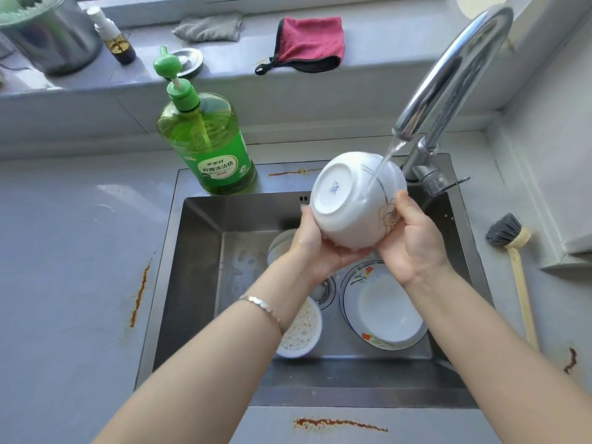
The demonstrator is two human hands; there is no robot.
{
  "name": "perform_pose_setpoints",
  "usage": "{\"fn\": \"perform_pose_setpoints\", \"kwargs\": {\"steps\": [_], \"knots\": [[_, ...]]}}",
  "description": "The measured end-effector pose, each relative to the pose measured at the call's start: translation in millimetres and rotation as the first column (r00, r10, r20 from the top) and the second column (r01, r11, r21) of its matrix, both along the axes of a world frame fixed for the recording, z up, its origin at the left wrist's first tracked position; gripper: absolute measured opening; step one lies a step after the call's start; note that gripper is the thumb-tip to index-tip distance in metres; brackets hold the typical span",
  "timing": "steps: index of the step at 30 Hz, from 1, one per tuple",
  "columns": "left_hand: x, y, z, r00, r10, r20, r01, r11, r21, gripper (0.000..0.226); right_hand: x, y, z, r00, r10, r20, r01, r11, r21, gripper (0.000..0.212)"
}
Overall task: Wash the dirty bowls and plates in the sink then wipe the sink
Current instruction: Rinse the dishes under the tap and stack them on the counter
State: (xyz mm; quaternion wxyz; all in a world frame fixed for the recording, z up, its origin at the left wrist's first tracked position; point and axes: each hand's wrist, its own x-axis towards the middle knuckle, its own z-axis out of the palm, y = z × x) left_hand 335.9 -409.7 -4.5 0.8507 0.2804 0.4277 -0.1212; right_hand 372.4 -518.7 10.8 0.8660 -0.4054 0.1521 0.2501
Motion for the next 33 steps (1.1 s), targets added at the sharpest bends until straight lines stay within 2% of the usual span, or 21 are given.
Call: {"fn": "perform_pose_setpoints", "kwargs": {"steps": [3,4,6,8,10,12,13,14,17,20,22,25,28,30,31,33], "knots": [[-17.2,0.5,0.2,0.997,-0.07,-0.025,0.069,0.998,-0.008,0.055,-8.7,-0.8,-9.1,0.994,0.044,0.097,-0.029,0.988,-0.153,0.019],[-25.5,3.9,0.5,0.988,-0.153,-0.037,0.154,0.988,0.026,0.048,-13.4,-3.6,-12.1,0.981,0.094,0.168,-0.047,0.962,-0.268,0.023],[-45.6,12.2,-1.8,0.926,-0.362,-0.109,0.377,0.909,0.18,0.032,-22.8,-12.7,-20.8,0.909,0.29,0.299,-0.092,0.84,-0.535,0.028],[-64.3,21.5,-6.2,0.82,-0.511,-0.258,0.572,0.708,0.415,0.024,-29.3,-24.0,-30.3,0.834,0.469,0.291,-0.165,0.715,-0.68,0.025],[-81.0,33.0,-16.4,0.717,-0.547,-0.433,0.676,0.39,0.626,0.018,-32.3,-38.4,-42.7,0.796,0.574,0.191,-0.258,0.608,-0.751,0.025],[-96.5,43.3,-28.1,0.624,-0.546,-0.558,0.72,0.126,0.682,0.018,-34.3,-54.3,-56.3,0.734,0.676,0.064,-0.331,0.438,-0.836,0.031],[-103.7,47.0,-33.9,0.574,-0.553,-0.604,0.748,0.054,0.661,0.021,-35.3,-62.6,-62.7,0.685,0.729,-0.006,-0.365,0.336,-0.869,0.034],[-110.1,49.2,-38.1,0.53,-0.562,-0.635,0.776,0.02,0.63,0.024,-36.3,-71.6,-68.9,0.628,0.775,-0.075,-0.392,0.231,-0.891,0.036],[-125.0,50.1,-45.9,0.437,-0.587,-0.681,0.827,-0.035,0.561,0.031,-38.7,-97.8,-83.2,0.486,0.843,-0.229,-0.369,-0.039,-0.929,0.033],[-135.6,45.0,-53.4,0.402,-0.597,-0.695,0.833,-0.076,0.548,0.032,-44.1,-116.2,-95.7,0.348,0.884,-0.311,-0.152,-0.274,-0.95,0.025],[-140.1,41.4,-59.6,0.404,-0.6,-0.691,0.835,-0.067,0.546,0.031,-47.8,-121.2,-106.0,0.221,0.905,-0.364,0.026,-0.378,-0.925,0.022],[-144.8,38.0,-68.0,0.408,-0.596,-0.691,0.84,-0.051,0.54,0.031,-47.8,-120.6,-118.4,0.123,0.917,-0.379,0.183,-0.396,-0.9,0.028],[-151.0,38.7,-76.1,0.43,-0.586,-0.686,0.844,-0.008,0.536,0.029,-49.4,-117.8,-136.2,0.017,0.966,-0.259,0.304,-0.251,-0.919,0.022],[-155.2,41.2,-81.2,0.451,-0.579,-0.68,0.844,0.03,0.535,0.026,-55.4,-115.6,-146.8,-0.016,0.959,-0.284,0.228,-0.274,-0.934,0.026],[-156.7,42.9,-83.8,0.465,-0.575,-0.673,0.842,0.053,0.536,0.025,-57.9,-115.7,-150.5,-0.01,0.941,-0.337,0.189,-0.329,-0.925,0.028],[-159.3,45.8,-88.1,0.493,-0.569,-0.658,0.834,0.094,0.544,0.024,-59.4,-117.5,-156.6,0.06,0.925,-0.376,0.141,-0.381,-0.914,0.03]]}}
